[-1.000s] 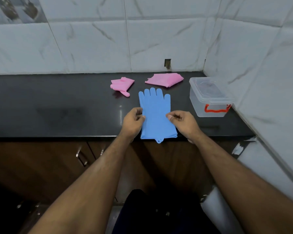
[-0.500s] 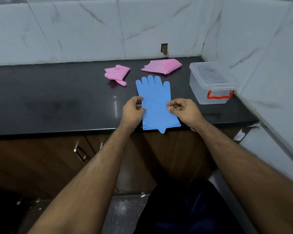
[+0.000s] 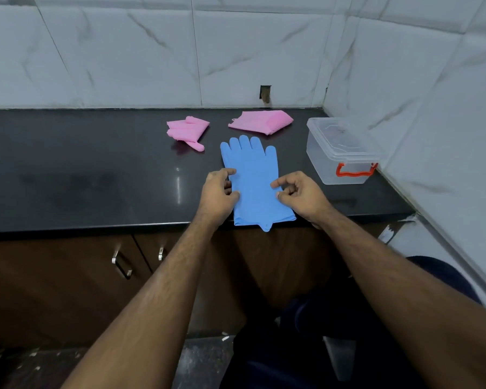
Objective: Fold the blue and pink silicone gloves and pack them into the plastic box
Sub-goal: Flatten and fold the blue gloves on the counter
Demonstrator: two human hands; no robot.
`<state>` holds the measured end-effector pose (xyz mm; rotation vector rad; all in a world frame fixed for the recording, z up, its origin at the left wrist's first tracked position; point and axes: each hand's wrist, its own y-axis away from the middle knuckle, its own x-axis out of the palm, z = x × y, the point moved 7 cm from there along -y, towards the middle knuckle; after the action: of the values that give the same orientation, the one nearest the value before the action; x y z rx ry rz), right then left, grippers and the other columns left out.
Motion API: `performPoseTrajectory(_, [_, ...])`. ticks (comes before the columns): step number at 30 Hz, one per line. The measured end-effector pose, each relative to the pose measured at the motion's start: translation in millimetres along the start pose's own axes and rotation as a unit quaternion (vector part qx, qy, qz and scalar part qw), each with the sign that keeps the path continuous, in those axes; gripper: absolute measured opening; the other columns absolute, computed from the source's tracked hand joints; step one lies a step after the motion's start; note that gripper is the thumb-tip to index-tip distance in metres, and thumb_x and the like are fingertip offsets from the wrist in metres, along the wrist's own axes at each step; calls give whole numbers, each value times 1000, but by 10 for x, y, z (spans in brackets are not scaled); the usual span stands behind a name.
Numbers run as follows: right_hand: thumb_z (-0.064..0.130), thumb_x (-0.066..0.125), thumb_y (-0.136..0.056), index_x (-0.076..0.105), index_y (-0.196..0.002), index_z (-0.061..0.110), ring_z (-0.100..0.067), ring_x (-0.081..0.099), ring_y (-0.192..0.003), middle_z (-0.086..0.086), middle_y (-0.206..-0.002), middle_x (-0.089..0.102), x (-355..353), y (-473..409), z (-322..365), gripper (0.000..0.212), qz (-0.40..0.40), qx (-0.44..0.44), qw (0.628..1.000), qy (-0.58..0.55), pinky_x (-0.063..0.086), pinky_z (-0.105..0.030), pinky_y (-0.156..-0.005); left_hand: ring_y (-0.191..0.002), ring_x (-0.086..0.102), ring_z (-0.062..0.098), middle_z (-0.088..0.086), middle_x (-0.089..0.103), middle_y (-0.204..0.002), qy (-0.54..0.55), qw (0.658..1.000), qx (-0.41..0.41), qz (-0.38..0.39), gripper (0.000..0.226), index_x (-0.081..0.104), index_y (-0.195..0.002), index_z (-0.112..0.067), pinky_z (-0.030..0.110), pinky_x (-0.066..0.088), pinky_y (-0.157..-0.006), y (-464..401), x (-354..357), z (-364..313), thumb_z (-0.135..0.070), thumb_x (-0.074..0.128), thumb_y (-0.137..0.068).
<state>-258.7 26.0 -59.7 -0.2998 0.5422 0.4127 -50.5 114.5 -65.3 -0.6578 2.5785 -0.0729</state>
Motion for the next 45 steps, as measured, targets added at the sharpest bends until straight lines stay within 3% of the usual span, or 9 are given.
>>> performPoseTrajectory(12, [16, 72, -93, 77, -104, 23, -4, 48, -72, 1, -87, 58, -22, -10, -35, 14, -6, -8, 1000, -25, 47, -16, -69, -90, 74, 24, 5, 77, -92, 8, 1000, -19, -15, 14, 78, -99, -14, 41, 63, -81, 32, -36, -15, -26, 71, -94])
performPoseTrajectory(17, [12, 72, -92, 77, -104, 22, -7, 47, -71, 1, -89, 63, -8, -20, -15, 16, 16, -11, 1000, -24, 46, -15, -66, -83, 73, 14, -3, 76, -88, -16, 999, -6, -43, 15, 78, -94, -15, 25, 56, -66, 40, -45, -47, -24, 68, -97])
performPoseTrajectory(21, [16, 73, -92, 77, -104, 23, -5, 49, -70, 1, -95, 63, -15, -8, -12, 14, 13, -21, 1000, -3, 47, -13, -68, -91, 59, 11, -1, 54, -114, -86, 995, 28, -51, 5, 75, -94, -12, 16, 51, -80, 41, 9, -119, -15, 75, -92])
performPoseTrajectory(28, [20, 75, -92, 78, -104, 23, 1, 53, -72, 4, -99, 60, -142, 92, -33, 13, 27, -53, 998, 36, 46, -11, -69, -147, 32, 20, 3, 44, -152, -93, 995, 29, -3, 27, 70, -119, -8, 37, 35, -120, 100, 75, -151, -14, 74, -92])
performPoseTrajectory(32, [23, 75, -92, 78, -92, 27, 1, 55, -72, 11, -95, 64, -171, 155, -12, 5, 58, -65, 995, 39, 46, -18, -71, -142, 9, -24, -5, 65, -135, -35, 995, 40, 81, 76, 30, -158, -8, 1, 20, -108, 95, 128, -113, -8, 72, -94])
performPoseTrajectory(35, [24, 75, -92, 78, -93, 24, -7, 58, -76, 7, -96, 66, -242, 232, -14, 3, 75, -79, 993, 38, 51, -28, -73, -151, -1, -7, -47, 53, -109, -48, 992, 48, 109, 60, 50, -147, 0, 19, 10, -117, 37, 124, -46, -12, 74, -93])
performPoseTrajectory(37, [21, 74, -93, 79, -99, 17, -16, 63, -84, 5, -97, 66, -292, 277, -29, 9, 82, -87, 992, 38, 52, -31, -79, -152, 6, -4, -53, 49, -110, -44, 989, 61, 131, 47, 62, -137, -6, 22, 14, -119, 60, 125, -56, -14, 75, -93])
performPoseTrajectory(40, [17, 69, -96, 78, -106, 8, -1, 63, -91, 11, -99, 65, -297, 334, -6, 16, 104, -117, 986, 56, 49, -21, -81, -148, 29, 1, -22, 53, -145, -50, 985, 72, 149, 22, 77, -116, -15, 26, 24, -121, 53, 150, -59, -15, 74, -94])
performPoseTrajectory(45, [5, 65, -97, 76, -115, 10, 1, 60, -95, 8, -105, 62, -289, 360, 27, 22, 128, -158, 975, 90, 43, -11, -85, -129, 51, -1, -10, 61, -140, -57, 987, 80, 125, 21, 78, -113, -15, 17, 39, -108, 69, 116, -81, -14, 75, -93])
